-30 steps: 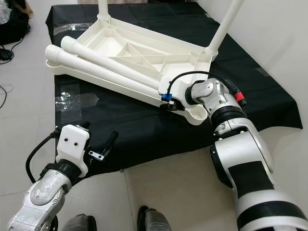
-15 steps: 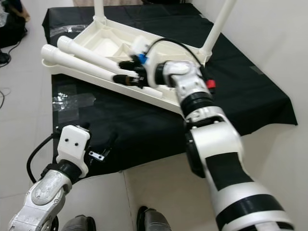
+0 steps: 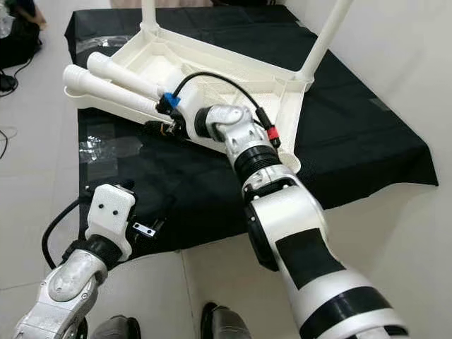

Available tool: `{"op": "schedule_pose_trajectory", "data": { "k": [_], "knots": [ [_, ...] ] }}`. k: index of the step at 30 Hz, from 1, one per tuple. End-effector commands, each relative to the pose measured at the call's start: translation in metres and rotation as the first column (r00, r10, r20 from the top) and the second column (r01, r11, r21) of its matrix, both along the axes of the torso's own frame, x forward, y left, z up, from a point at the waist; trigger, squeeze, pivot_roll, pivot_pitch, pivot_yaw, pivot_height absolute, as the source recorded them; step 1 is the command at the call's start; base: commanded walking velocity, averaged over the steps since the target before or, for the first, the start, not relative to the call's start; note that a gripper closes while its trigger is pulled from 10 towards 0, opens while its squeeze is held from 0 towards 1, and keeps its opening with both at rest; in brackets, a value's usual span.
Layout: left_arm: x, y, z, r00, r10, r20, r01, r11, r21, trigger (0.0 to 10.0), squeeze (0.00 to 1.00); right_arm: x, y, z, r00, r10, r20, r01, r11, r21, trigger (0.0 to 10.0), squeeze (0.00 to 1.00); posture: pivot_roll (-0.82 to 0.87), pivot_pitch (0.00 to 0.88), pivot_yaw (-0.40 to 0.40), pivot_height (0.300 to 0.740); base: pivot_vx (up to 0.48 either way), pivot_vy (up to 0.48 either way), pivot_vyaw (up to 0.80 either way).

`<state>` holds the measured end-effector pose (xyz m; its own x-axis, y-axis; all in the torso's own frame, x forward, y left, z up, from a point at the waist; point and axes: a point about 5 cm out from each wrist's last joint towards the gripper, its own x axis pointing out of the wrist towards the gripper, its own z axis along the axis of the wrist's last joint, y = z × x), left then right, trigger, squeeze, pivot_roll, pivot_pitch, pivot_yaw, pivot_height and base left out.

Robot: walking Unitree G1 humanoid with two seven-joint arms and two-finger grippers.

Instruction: Building children table

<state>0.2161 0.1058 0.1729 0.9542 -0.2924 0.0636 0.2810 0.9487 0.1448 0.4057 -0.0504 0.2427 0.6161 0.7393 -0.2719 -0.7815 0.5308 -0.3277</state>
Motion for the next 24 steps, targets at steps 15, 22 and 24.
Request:
{"op": "schedule_pose_trajectory", "data": {
  "k": [15,22,24],
  "knots": [
    [-0.023,-0.008,0.003,0.999,-0.018,-0.047,0.017,0.999,-0.031,10.0,0.0,0.004,-0.021,-0.026,0.984,-0.176,-0.034,0.172,0.979,-0.107,10.0,0.0,0.02,0.272,-0.138,0.74,0.0,0.0,0.0],
    [-0.028,-0.009,0.006,0.998,-0.014,-0.056,0.012,0.999,-0.037,10.0,0.0,0.004,-0.02,-0.028,0.985,-0.17,-0.026,0.165,0.976,-0.14,10.0,0.0,0.02,0.283,-0.14,0.74,0.0,0.0,0.0],
    [-0.029,-0.009,0.006,0.998,-0.011,-0.062,0.008,0.999,-0.04,10.0,0.0,0.004,-0.019,-0.028,0.987,-0.162,-0.018,0.157,0.975,-0.154,10.0,0.0,0.02,0.282,-0.143,0.74,0.0,0.0,0.0]
  ]
}}
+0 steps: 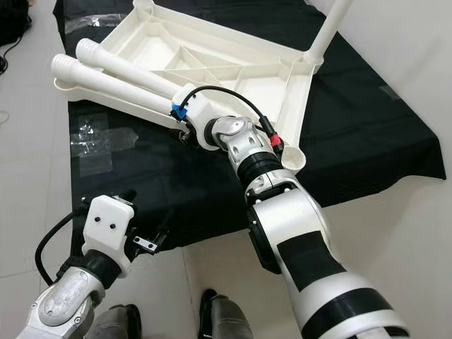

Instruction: Building children table

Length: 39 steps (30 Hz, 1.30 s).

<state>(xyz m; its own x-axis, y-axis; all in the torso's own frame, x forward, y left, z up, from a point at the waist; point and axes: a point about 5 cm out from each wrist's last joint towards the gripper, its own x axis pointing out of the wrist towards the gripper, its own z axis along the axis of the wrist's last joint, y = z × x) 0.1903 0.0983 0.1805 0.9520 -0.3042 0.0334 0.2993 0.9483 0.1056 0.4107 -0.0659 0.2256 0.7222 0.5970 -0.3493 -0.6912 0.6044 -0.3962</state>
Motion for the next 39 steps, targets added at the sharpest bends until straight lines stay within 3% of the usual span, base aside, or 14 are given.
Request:
{"op": "schedule_pose_trajectory", "data": {
  "k": [1,10,11,12,22,27,31,34,36,38,39],
  "knots": [
    [-0.004,-0.002,-0.002,1.0,0.006,-0.025,-0.006,1.0,-0.012,10.0,0.0,-0.002,-0.004,-0.011,0.999,0.002,-0.035,-0.003,0.999,-0.045,10.0,0.0,0.02,0.282,-0.143,0.74,0.0,0.0,0.0],
    [-0.006,-0.003,-0.003,0.999,0.012,-0.034,-0.012,1.0,-0.015,10.0,0.0,-0.005,0.0,-0.014,0.995,0.077,-0.058,-0.084,0.988,-0.128,10.0,0.0,0.01,0.274,-0.151,0.74,0.0,0.0,0.0],
    [-0.006,-0.003,-0.003,0.999,0.013,-0.034,-0.014,1.0,-0.015,10.0,0.0,-0.005,0.0,-0.014,0.995,0.084,-0.059,-0.092,0.986,-0.14,3.3,0.0,0.01,0.274,-0.151,0.74,0.0,0.0,0.0],
    [-0.006,-0.003,-0.003,0.999,0.015,-0.033,-0.016,1.0,-0.016,10.0,0.0,-0.005,0.002,-0.013,0.994,0.091,-0.063,-0.099,0.985,-0.143,0.0,0.0,0.01,0.27,-0.153,0.74,0.0,0.0,0.0],
    [-0.004,-0.001,0.0,0.999,0.027,-0.025,-0.027,1.0,-0.012,10.0,0.0,-0.007,0.009,-0.008,0.986,0.155,-0.062,-0.162,0.975,-0.152,0.0,0.0,0.01,0.267,-0.157,0.74,0.0,0.0,0.0],
    [-0.002,0.0,0.0,0.999,0.032,-0.022,-0.033,0.999,-0.008,10.0,0.0,-0.008,0.003,-0.005,0.978,0.201,-0.062,-0.209,0.964,-0.167,0.0,0.0,0.01,0.266,-0.159,0.74,0.0,0.0,0.0],
    [0.001,0.001,-0.001,0.999,0.036,-0.022,-0.036,0.999,-0.003,10.0,0.0,-0.014,-0.007,-0.005,0.93,0.352,-0.103,-0.366,0.91,-0.196,0.0,0.0,0.0,0.265,-0.153,0.74,0.0,0.0,0.0],
    [0.001,0.002,-0.001,0.999,0.037,-0.022,-0.037,0.999,-0.003,10.0,0.0,-0.016,-0.01,-0.007,0.917,0.381,-0.121,-0.398,0.895,-0.201,0.0,0.0,0.0,0.265,-0.153,0.74,0.0,0.0,0.0],
    [0.003,0.002,-0.001,0.999,0.038,-0.019,-0.038,0.999,-0.003,10.0,0.0,-0.021,-0.025,-0.013,0.871,0.46,-0.173,-0.491,0.828,-0.271,0.0,0.0,-0.01,0.261,-0.148,0.74,0.0,0.0,0.0],
    [0.003,0.002,-0.001,0.999,0.038,-0.019,-0.038,0.999,-0.003,10.0,0.0,-0.021,-0.025,-0.013,0.871,0.46,-0.173,-0.491,0.828,-0.271,0.0,0.0,-0.01,0.261,-0.148,0.74,0.0,0.0,0.0],
    [0.004,0.002,-0.001,0.999,0.039,-0.017,-0.039,0.999,-0.002,10.0,0.0,-0.024,-0.034,-0.016,0.846,0.491,-0.207,-0.533,0.783,-0.321,0.0,0.0,-0.01,0.261,-0.148,0.74,0.0,0.0,0.0]
  ]
}}
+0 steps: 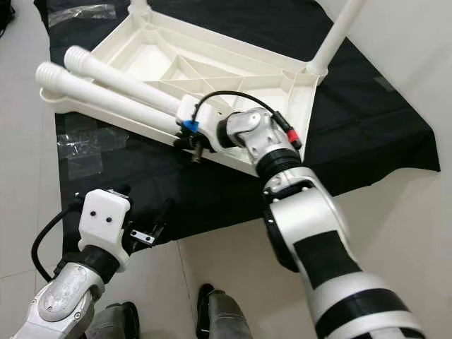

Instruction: Building children table

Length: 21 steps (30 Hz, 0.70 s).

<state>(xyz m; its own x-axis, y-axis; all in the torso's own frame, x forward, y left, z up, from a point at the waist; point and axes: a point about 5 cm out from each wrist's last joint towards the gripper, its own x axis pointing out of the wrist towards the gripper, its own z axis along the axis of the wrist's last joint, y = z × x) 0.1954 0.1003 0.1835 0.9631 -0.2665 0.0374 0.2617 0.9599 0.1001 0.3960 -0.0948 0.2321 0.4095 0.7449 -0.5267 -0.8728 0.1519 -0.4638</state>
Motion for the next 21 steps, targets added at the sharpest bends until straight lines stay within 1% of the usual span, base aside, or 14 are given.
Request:
{"op": "schedule_pose_trajectory", "data": {
  "k": [1,2,5,6,7,8,9,11,12,13,14,16,18,21],
  "knots": [
    [0.0,0.0,-0.004,1.0,0.0,-0.019,0.0,1.0,0.004,10.0,0.0,-0.011,-0.013,-0.023,0.988,0.139,-0.069,-0.15,0.967,-0.206,0.0,0.0,-0.01,0.257,-0.145,0.74,0.0,0.0,0.0],
    [0.0,0.001,-0.004,1.0,0.001,-0.018,-0.001,1.0,0.005,10.0,0.0,-0.011,-0.018,-0.021,0.985,0.158,-0.064,-0.168,0.957,-0.235,0.0,0.0,-0.01,0.257,-0.145,0.74,0.0,0.0,0.0],
    [0.001,0.001,-0.004,1.0,0.001,-0.018,-0.001,1.0,0.005,10.0,0.0,-0.012,-0.021,-0.02,0.984,0.167,-0.061,-0.177,0.953,-0.248,0.0,0.0,-0.01,0.257,-0.145,0.74,0.0,0.0,0.0],
    [0.001,0.001,-0.004,1.0,0.002,-0.017,-0.002,1.0,0.006,10.0,0.0,-0.013,-0.024,-0.019,0.979,0.196,-0.045,-0.201,0.937,-0.286,0.0,0.0,-0.01,0.254,-0.145,0.74,0.0,0.0,0.0],
    [0.001,0.001,-0.004,1.0,0.002,-0.017,-0.002,1.0,0.006,10.0,0.0,-0.013,-0.024,-0.019,0.979,0.196,-0.045,-0.201,0.937,-0.286,0.0,0.0,-0.01,0.254,-0.145,0.74,0.0,0.0,0.0],
    [0.001,0.001,-0.004,1.0,0.003,-0.017,-0.002,1.0,0.006,10.0,0.0,-0.013,-0.028,-0.018,0.974,0.225,-0.02,-0.218,0.917,-0.334,0.0,0.0,-0.01,0.254,-0.14,0.74,0.0,0.0,0.0],
    [0.001,0.001,-0.004,1.0,0.003,-0.017,-0.002,1.0,0.006,10.0,0.0,-0.013,-0.028,-0.018,0.974,0.225,-0.02,-0.218,0.917,-0.334,0.0,0.0,-0.01,0.254,-0.14,0.74,0.0,0.0,0.0],
    [0.002,0.001,-0.004,1.0,0.003,-0.016,-0.003,1.0,0.007,10.0,0.0,-0.012,-0.034,-0.014,0.959,0.275,0.07,-0.214,0.862,-0.46,0.0,0.0,0.0,0.252,-0.142,0.74,0.0,0.0,0.0],
    [0.002,0.001,-0.004,1.0,0.003,-0.016,-0.003,1.0,0.007,10.0,0.0,-0.012,-0.034,-0.014,0.959,0.275,0.07,-0.214,0.862,-0.46,0.0,0.0,0.0,0.252,-0.142,0.74,0.0,0.0,0.0],
    [0.002,0.002,-0.004,1.0,0.004,-0.015,-0.003,1.0,0.007,10.0,0.0,-0.012,-0.037,-0.014,0.951,0.295,0.089,-0.214,0.84,-0.498,0.0,0.0,0.0,0.252,-0.142,0.74,0.0,0.0,0.0],
    [0.002,0.002,-0.004,1.0,0.004,-0.015,-0.003,1.0,0.007,10.0,0.0,-0.012,-0.037,-0.014,0.951,0.295,0.089,-0.214,0.84,-0.498,0.0,0.0,0.0,0.252,-0.142,0.74,0.0,0.0,0.0],
    [0.002,0.002,-0.004,1.0,0.006,-0.014,-0.006,1.0,0.007,10.0,0.0,-0.012,-0.037,-0.01,0.938,0.326,0.117,-0.22,0.821,-0.526,0.0,0.0,0.0,0.252,-0.142,0.74,0.0,0.0,0.0],
    [0.002,0.002,-0.004,1.0,0.007,-0.015,-0.007,1.0,0.007,10.0,0.0,-0.012,-0.036,-0.007,0.929,0.343,0.135,-0.223,0.815,-0.535,0.0,0.0,0.0,0.249,-0.14,0.74,0.0,0.0,0.0],
    [0.002,0.002,-0.004,1.0,0.007,-0.015,-0.007,1.0,0.007,10.0,0.0,-0.012,-0.036,-0.007,0.929,0.343,0.135,-0.223,0.815,-0.535,0.0,0.0,0.0,0.249,-0.14,0.74,0.0,0.0,0.0]
  ]
}}
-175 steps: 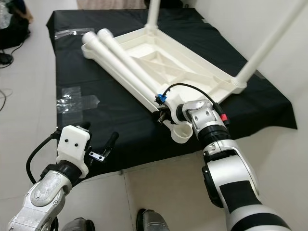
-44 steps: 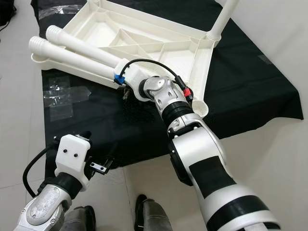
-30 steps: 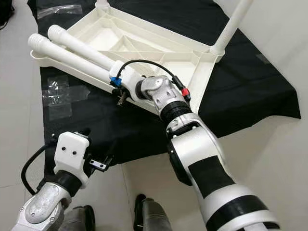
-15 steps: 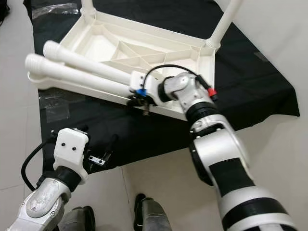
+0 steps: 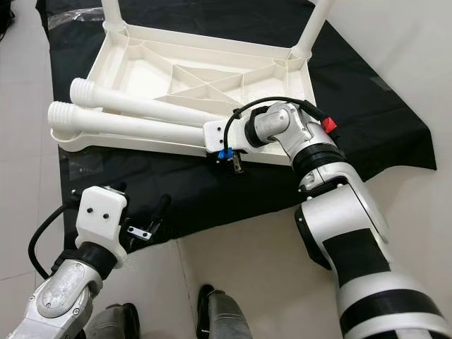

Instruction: Building children table

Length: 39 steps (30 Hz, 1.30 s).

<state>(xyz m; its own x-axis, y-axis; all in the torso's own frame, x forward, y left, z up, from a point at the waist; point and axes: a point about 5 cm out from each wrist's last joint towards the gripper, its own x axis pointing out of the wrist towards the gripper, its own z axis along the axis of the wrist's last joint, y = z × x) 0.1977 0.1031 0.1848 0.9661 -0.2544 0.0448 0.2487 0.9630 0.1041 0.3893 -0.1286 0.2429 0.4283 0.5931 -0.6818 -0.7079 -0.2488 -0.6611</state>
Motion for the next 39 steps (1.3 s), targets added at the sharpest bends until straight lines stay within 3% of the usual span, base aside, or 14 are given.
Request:
{"op": "schedule_pose_trajectory", "data": {
  "k": [1,6,7,10,11,17,18,19,20,26,34,37,38,39],
  "knots": [
    [0.0,-0.001,-0.005,1.0,-0.005,-0.024,0.006,1.0,0.005,10.0,0.0,-0.005,-0.001,-0.015,0.997,0.079,-0.023,-0.082,0.983,-0.166,0.0,0.0,0.0,0.247,-0.14,0.74,0.0,0.0,0.0],
    [0.0,-0.001,-0.006,1.0,-0.003,-0.024,0.004,1.0,0.006,10.0,0.0,-0.005,-0.004,-0.008,0.995,0.101,0.001,-0.098,0.973,-0.207,0.0,0.0,0.0,0.245,-0.141,0.74,0.0,0.0,0.0],
    [0.0,-0.001,-0.006,1.0,-0.003,-0.025,0.003,1.0,0.007,10.0,0.0,-0.005,-0.004,-0.005,0.995,0.102,0.007,-0.099,0.975,-0.2,10.0,0.0,-0.01,0.24,-0.139,0.74,0.0,0.0,0.0],
    [0.0,-0.001,-0.006,1.0,-0.003,-0.025,0.003,1.0,0.007,10.0,0.0,-0.005,-0.003,-0.005,0.995,0.096,0.007,-0.093,0.98,-0.177,10.0,0.0,0.0,0.238,-0.139,0.74,0.0,0.0,0.0],
    [0.0,-0.001,-0.006,1.0,-0.005,-0.024,0.005,1.0,0.007,10.0,0.0,-0.004,-0.001,-0.005,0.996,0.087,-0.001,-0.086,0.985,-0.147,10.0,1.0,0.0,0.238,-0.139,0.74,0.0,0.0,0.0],
    [0.001,-0.002,-0.007,1.0,-0.008,-0.021,0.008,1.0,0.009,10.0,0.0,-0.004,0.0,-0.003,0.996,0.086,0.013,-0.084,0.99,-0.111,10.0,1.0,0.0,0.222,-0.135,0.74,0.0,0.0,0.0],
    [0.002,-0.001,-0.007,1.0,-0.007,-0.02,0.008,1.0,0.012,10.0,0.0,-0.004,-0.001,0.001,0.996,0.087,0.023,-0.084,0.991,-0.102,10.0,0.19,0.0,0.218,-0.135,0.74,0.0,0.0,0.0],
    [0.002,0.0,-0.007,1.0,-0.007,-0.019,0.007,1.0,0.014,10.0,0.0,-0.003,-0.002,0.004,0.996,0.088,0.028,-0.085,0.992,-0.096,10.0,0.19,0.0,0.218,-0.135,0.74,0.0,0.0,0.0],
    [0.003,0.0,-0.007,1.0,-0.007,-0.017,0.008,1.0,0.018,10.0,0.0,-0.003,-0.004,0.011,0.997,0.082,0.015,-0.08,0.994,-0.07,10.0,0.0,0.0,0.212,-0.134,0.74,0.0,0.0,0.0],
    [0.009,0.001,-0.007,1.0,-0.009,-0.007,0.009,1.0,0.022,10.0,0.0,-0.009,-0.026,0.044,0.985,0.07,-0.159,-0.056,0.994,0.09,10.0,0.0,0.01,0.183,-0.121,0.74,0.0,0.0,0.0],
    [0.011,0.001,-0.008,1.0,-0.012,-0.001,0.012,1.0,0.024,10.0,0.0,-0.011,-0.037,0.059,0.983,0.055,-0.177,-0.02,0.981,0.193,10.0,0.0,0.0,0.178,-0.115,0.74,0.0,0.0,0.0],
    [0.017,0.001,-0.009,1.0,-0.02,0.006,0.02,0.999,0.028,10.0,0.0,-0.008,-0.049,0.083,0.981,0.015,-0.194,0.088,0.854,0.512,10.0,0.0,0.0,0.142,-0.103,0.74,0.0,0.0,0.0],
    [0.017,0.001,-0.009,1.0,-0.02,0.006,0.02,0.999,0.028,10.0,0.0,-0.008,-0.049,0.083,0.981,0.015,-0.194,0.088,0.854,0.512,10.0,0.0,0.0,0.142,-0.103,0.74,0.0,0.0,0.0],
    [0.018,0.001,-0.009,1.0,-0.02,0.008,0.02,0.999,0.026,10.0,0.0,-0.004,-0.049,0.087,0.976,-0.012,-0.216,0.143,0.782,0.606,10.0,0.0,0.0,0.142,-0.103,0.74,0.0,0.0,0.0]
  ]
}}
